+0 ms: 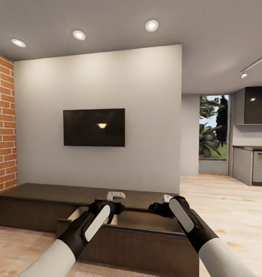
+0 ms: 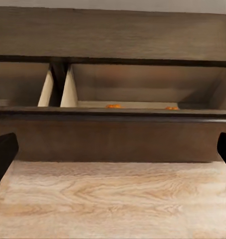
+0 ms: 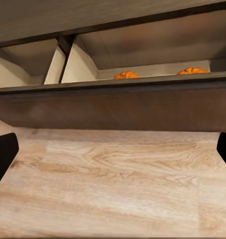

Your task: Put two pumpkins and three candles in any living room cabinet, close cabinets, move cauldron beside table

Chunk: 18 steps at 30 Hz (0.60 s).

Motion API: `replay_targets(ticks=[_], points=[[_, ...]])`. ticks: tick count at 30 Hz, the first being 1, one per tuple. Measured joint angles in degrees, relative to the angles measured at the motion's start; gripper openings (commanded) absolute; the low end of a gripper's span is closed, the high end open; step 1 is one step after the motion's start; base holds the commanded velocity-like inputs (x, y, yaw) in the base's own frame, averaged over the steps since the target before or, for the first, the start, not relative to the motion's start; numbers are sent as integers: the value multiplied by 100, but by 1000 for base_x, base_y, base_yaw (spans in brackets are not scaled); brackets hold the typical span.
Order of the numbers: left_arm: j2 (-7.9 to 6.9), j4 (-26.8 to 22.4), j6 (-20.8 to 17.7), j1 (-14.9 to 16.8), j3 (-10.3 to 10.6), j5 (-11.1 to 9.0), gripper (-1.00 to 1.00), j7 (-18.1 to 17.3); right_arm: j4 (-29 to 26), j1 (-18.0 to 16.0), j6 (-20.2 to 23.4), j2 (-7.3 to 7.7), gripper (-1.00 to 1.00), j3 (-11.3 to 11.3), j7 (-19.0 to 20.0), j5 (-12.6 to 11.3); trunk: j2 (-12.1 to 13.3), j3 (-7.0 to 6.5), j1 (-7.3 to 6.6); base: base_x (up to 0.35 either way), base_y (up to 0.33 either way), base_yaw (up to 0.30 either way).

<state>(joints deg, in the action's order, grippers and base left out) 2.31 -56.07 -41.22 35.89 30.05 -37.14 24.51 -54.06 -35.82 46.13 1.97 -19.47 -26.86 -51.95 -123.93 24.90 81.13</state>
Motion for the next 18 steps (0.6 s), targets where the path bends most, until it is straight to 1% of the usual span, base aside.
replay_targets(ticks=[1,3,5,6,9,10,12,13,14,16,18], points=[[-5,12,150,-2,49,1,100,-2,9,6,-12,0,100,-4,-3,4,0,9,0,-1,0,118],[-21,43,754,-20,238,4,100,-13,39,22,-66,-1,100,-8,-10,16,0,27,0,0,0,119],[-27,56,1035,-31,312,7,100,-17,47,29,-123,0,100,-9,-10,23,0,44,0,0,0,120],[-32,84,1293,-48,370,8,100,-21,53,60,-223,4,100,-12,-6,30,0,53,0,0,0,120],[-34,213,1659,-89,503,11,100,-23,57,150,-473,13,100,-20,-2,37,0,80,0,0,0,120],[-31,353,1887,-105,672,39,100,-20,59,219,-653,20,100,-55,-1,39,0,89,0,0,0,120],[-26,546,2152,-116,890,116,100,-19,65,281,-813,30,100,-127,0,40,0,107,0,0,0,120],[-23,771,2473,-123,1074,203,100,-20,87,324,-941,42,100,-231,-1,42,0,116,0,0,0,119],[-22,878,2623,-125,1147,243,100,-21,102,341,-996,47,100,-280,-2,44,0,125,0,0,0,119],[-20,1270,3071,-131,1325,331,100,-24,295,380,-1258,52,100,-450,-2,48,0,143,0,0,0,117],[-17,1410,3226,-132,1373,357,100,-25,430,390,-1426,52,100,-542,-1,49,0,160,0,0,0,110]])
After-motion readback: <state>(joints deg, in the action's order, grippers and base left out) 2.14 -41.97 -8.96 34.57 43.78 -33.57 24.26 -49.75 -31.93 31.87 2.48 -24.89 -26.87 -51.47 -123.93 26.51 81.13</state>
